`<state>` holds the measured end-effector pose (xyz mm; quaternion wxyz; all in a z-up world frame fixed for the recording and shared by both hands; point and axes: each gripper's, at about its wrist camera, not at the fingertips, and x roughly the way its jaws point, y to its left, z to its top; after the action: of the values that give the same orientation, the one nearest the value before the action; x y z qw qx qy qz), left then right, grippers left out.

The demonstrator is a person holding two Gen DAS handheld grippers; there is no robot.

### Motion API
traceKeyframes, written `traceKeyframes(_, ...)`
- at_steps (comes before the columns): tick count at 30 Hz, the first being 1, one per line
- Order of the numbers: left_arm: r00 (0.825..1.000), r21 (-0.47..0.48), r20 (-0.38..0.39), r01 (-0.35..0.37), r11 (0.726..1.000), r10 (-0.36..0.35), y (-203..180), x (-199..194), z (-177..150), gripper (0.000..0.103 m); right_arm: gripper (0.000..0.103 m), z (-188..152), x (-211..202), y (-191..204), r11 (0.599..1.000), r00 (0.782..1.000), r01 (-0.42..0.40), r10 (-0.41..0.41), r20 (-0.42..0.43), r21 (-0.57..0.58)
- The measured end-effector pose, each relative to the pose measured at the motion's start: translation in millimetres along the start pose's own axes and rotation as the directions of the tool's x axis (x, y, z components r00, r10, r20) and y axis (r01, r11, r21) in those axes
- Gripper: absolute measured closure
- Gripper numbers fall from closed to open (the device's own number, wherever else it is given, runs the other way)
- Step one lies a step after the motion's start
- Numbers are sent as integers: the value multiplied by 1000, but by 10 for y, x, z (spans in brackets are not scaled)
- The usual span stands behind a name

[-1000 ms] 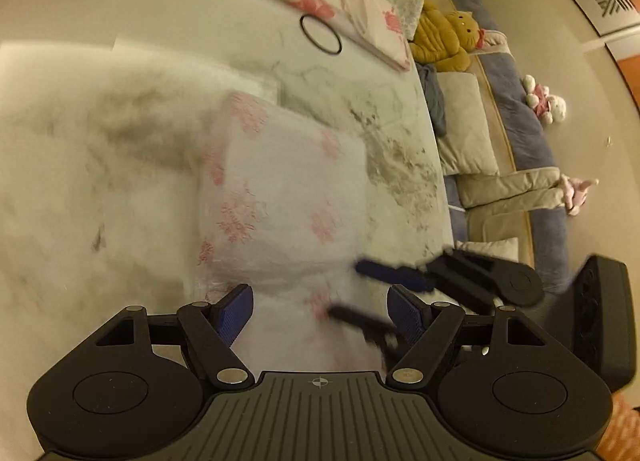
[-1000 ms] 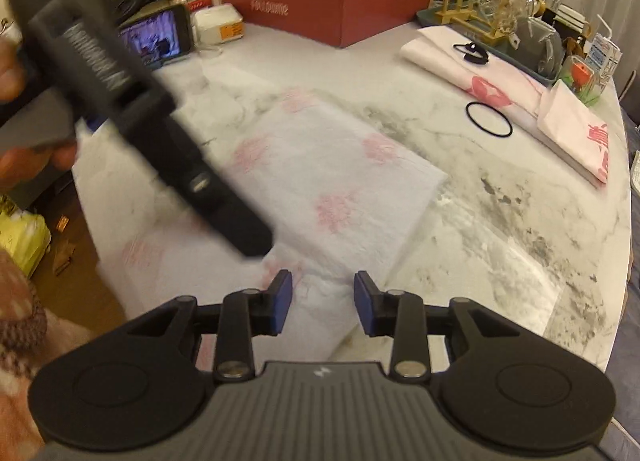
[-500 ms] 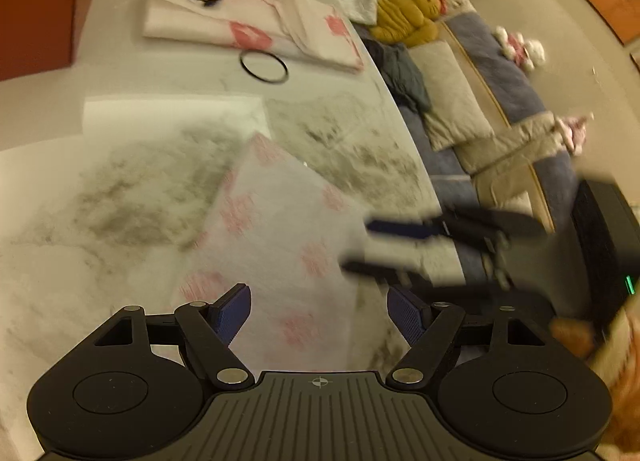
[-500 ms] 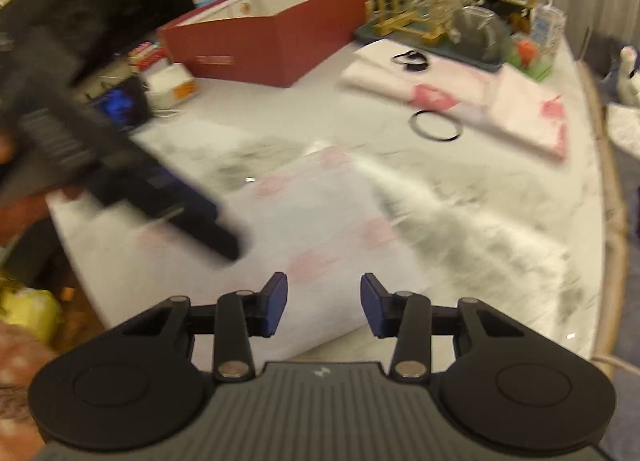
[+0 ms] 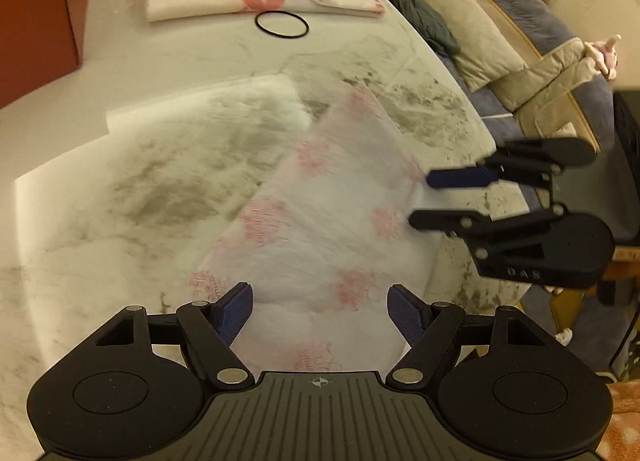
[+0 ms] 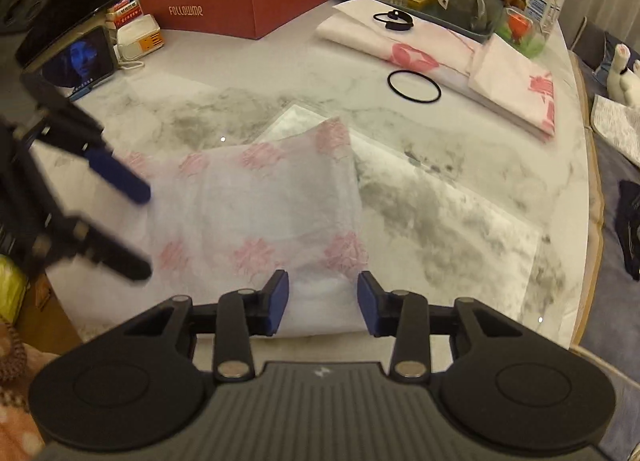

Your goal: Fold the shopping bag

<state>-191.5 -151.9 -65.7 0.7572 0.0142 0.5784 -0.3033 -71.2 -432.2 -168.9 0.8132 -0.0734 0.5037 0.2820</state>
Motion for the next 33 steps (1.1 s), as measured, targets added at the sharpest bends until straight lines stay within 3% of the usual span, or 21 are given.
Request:
traceKeyframes(2, 998, -14, 39, 59, 998, -58, 2, -92, 34, 28, 64, -73, -136, -131, 989, 996, -52, 42, 79, 135)
traceKeyframes(4, 995, -5, 60, 80, 997, -80, -55, -120, 76, 28, 57, -170, -242, -393, 927, 982, -156, 108, 155, 341)
traceKeyframes(6, 998, 15, 56, 26, 1000, -27, -121, -41, 128, 28, 56, -337, -254, -674, 811, 963, -258, 170, 210, 525)
traceKeyframes(10, 996, 33, 21, -87, 996, 86, -198, 217, 163, 27, 54, -792, -125, -1099, 501, 917, -398, 249, 312, 768)
traceKeyframes(12, 993, 86, 27, -118, 989, 116, -295, 248, 139, 27, 55, -957, -70, -1181, 396, 886, -460, 267, 380, 795)
traceKeyframes(14, 989, 128, 25, -145, 981, 143, -359, 251, 111, 26, 55, -1044, 13, -1199, 319, 854, -512, 293, 431, 798)
traceKeyframes(16, 987, 141, 27, -158, 977, 155, -387, 251, 106, 26, 55, -1017, 96, -1142, 313, 833, -539, 331, 443, 782)
traceKeyframes(20, 987, 135, 34, -160, 978, 157, -388, 195, 81, 26, 57, -843, 204, -994, 371, 818, -561, 387, 426, 740)
traceKeyframes(24, 988, 131, 45, -152, 980, 147, -381, 235, 89, 26, 55, -702, 300, -804, 380, 773, -605, 490, 403, 700)
traceKeyframes(25, 988, 134, 46, -151, 979, 146, -383, 247, 90, 26, 55, -656, 310, -737, 404, 771, -607, 506, 386, 684)
traceKeyframes(27, 989, 144, 47, -149, 978, 144, -386, 256, 85, 26, 55, -581, 291, -651, 459, 790, -593, 491, 368, 662)
traceKeyframes(28, 989, 150, 47, -147, 978, 142, -386, 257, 82, 26, 55, -561, 290, -651, 462, 796, -588, 474, 376, 664)
traceKeyframes(32, 990, 172, 48, -137, 976, 131, -376, 251, 66, 26, 56, -584, 284, -853, 381, 800, -591, 390, 457, 711)
traceKeyframes(33, 990, 174, 49, -135, 975, 129, -374, 251, 66, 26, 68, -590, 277, -887, 379, 800, -592, 386, 460, 711)
